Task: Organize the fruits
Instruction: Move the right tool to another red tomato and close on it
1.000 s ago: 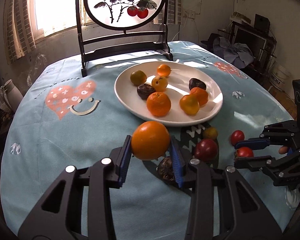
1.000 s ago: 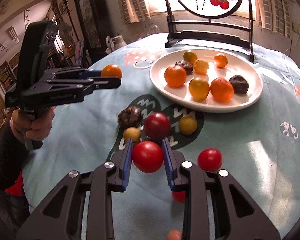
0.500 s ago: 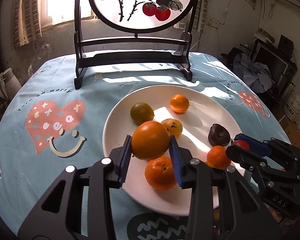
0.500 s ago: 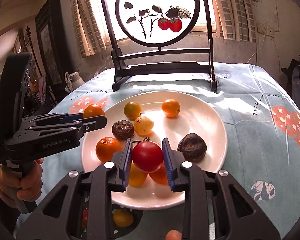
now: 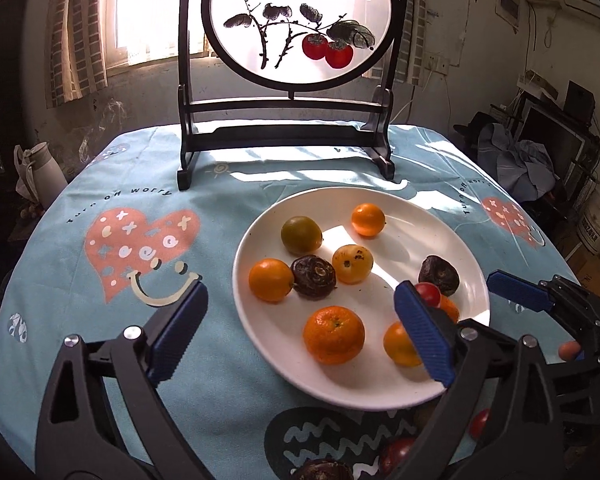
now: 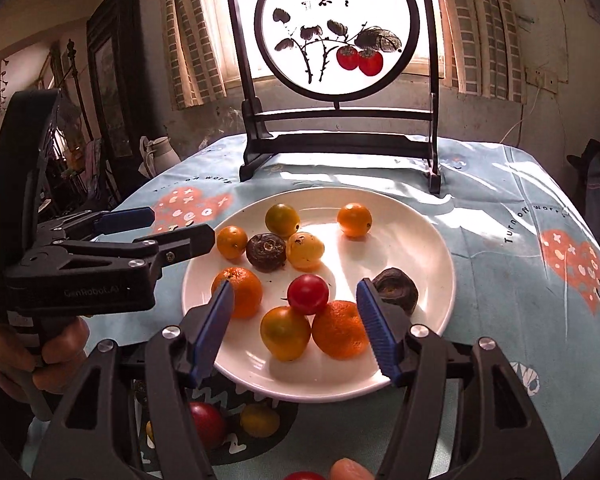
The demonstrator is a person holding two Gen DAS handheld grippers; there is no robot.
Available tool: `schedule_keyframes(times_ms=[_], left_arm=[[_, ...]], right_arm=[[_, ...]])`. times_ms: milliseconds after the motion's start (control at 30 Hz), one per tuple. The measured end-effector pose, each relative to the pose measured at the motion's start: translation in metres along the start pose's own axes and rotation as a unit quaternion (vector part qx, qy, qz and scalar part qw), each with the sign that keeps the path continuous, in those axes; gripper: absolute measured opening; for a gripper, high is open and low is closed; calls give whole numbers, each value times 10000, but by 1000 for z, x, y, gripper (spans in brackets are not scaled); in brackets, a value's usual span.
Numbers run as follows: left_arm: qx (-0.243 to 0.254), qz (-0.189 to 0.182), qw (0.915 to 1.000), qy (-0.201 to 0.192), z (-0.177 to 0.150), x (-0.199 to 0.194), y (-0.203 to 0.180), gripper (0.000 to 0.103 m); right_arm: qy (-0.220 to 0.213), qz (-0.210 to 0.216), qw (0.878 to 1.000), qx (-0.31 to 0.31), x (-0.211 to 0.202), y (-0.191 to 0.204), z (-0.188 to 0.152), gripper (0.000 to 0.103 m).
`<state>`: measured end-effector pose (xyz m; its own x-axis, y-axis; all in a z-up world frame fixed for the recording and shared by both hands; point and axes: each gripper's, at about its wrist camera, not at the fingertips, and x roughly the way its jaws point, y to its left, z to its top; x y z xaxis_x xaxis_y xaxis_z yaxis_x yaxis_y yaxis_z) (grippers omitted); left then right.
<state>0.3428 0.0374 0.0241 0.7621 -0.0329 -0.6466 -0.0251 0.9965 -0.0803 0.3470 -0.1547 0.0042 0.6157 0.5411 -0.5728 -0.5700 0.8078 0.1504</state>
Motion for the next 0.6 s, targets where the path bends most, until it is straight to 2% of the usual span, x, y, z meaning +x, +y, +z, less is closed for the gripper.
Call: schedule_keyframes(times_ms=[233,400,600], left_arm=[[-95,67,9999,78,-33,-26,12,98],[67,281,9996,40,-64,-46,21,97],[-41,200,9995,258,-86,-57,32,99]], right_arm=[[105,15,9999,99,-21,-5,-25,64],[432,324,9982,259,-29,-9,-52,64],[642,223,9975,-169,-43,11,-76,64]])
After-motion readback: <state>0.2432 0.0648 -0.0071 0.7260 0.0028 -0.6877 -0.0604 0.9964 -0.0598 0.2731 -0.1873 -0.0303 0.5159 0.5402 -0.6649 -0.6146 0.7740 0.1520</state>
